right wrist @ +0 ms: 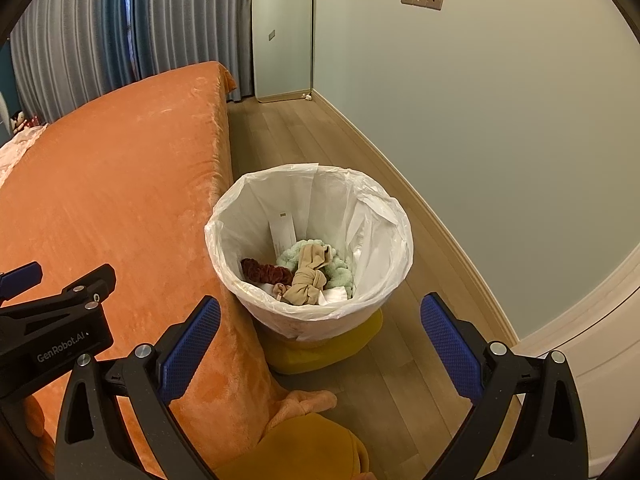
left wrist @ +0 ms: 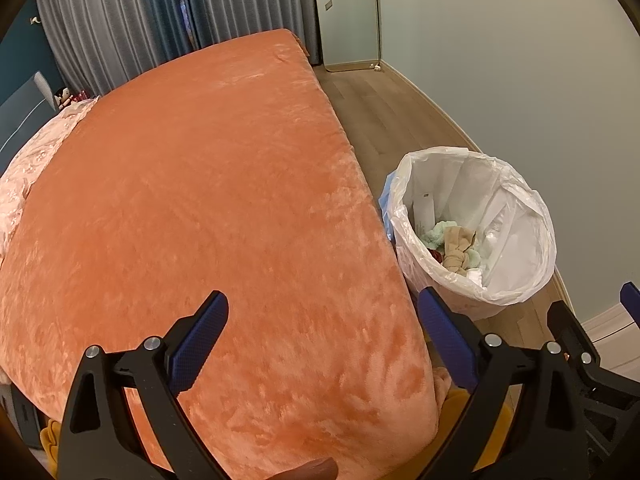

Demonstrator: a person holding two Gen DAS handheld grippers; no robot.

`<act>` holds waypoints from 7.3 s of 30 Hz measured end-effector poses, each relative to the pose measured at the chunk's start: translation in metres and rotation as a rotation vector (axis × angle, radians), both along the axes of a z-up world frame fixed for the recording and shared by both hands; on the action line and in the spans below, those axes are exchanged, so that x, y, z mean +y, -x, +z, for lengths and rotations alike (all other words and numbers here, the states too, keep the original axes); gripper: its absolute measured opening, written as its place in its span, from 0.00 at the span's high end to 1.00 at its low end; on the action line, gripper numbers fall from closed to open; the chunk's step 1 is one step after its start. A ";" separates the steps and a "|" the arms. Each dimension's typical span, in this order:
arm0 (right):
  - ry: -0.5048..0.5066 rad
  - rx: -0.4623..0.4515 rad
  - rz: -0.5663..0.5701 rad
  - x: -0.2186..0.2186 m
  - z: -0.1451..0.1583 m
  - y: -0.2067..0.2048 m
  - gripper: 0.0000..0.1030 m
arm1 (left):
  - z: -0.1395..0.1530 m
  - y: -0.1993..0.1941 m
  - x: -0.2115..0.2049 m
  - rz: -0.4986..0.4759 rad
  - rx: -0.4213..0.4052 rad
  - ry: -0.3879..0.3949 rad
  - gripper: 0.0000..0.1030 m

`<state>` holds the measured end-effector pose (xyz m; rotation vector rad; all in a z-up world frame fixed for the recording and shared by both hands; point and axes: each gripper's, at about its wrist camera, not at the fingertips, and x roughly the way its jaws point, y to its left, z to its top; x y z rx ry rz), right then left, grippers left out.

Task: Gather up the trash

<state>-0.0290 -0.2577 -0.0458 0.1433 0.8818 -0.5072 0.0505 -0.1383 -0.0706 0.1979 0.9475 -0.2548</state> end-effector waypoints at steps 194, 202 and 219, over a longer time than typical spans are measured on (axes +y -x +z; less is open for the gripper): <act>-0.048 0.057 -0.111 -0.049 -0.036 -0.023 0.07 | -0.035 -0.040 -0.056 -0.069 0.024 -0.014 0.13; -0.049 0.058 -0.114 -0.050 -0.037 -0.024 0.07 | -0.035 -0.041 -0.056 -0.071 0.023 -0.014 0.13; -0.050 0.056 -0.115 -0.052 -0.038 -0.024 0.07 | -0.042 -0.036 -0.065 -0.097 0.043 -0.028 0.13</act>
